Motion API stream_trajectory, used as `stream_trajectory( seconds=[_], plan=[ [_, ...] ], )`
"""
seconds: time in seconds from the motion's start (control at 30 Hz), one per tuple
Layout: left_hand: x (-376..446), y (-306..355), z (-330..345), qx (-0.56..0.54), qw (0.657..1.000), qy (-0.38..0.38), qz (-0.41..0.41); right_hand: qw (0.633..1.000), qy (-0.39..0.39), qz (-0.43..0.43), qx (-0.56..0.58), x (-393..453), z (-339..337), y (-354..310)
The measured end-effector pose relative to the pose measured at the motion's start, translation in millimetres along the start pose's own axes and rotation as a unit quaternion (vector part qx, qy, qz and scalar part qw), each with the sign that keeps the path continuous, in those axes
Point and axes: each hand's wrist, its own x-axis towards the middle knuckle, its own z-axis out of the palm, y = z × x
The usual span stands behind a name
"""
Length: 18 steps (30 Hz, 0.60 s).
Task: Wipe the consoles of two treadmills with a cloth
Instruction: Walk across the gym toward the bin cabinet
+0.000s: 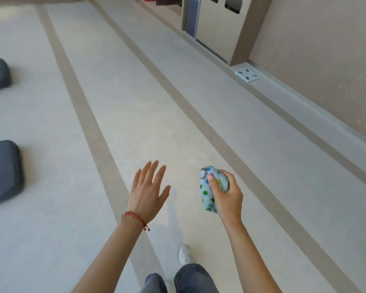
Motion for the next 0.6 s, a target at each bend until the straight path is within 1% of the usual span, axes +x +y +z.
stream_trajectory(
  seconds=[0.23, 0.33, 0.47, 0.6],
  plan=[
    [59.4, -50.6, 8.8, 0.049, 0.989, 0.026, -0.134, 0.989, -0.144, -0.035, -0.016, 103.6, 86.5, -25.2],
    [87.7, -63.9, 10.6, 0.062, 0.982, 0.036, -0.177, 0.981, -0.189, -0.042, -0.02, 142.5, 113.6, -36.8],
    [126.0, -84.5, 11.2, 0.082, 0.973, 0.035, -0.211, 0.973, -0.223, -0.051, -0.03, 187.8, 147.6, -50.1],
    [166.5, -116.6, 14.2, 0.091, 0.969, 0.032, -0.229, 0.97, -0.231, -0.058, -0.039, 229.3, 188.2, -61.2]
  ],
)
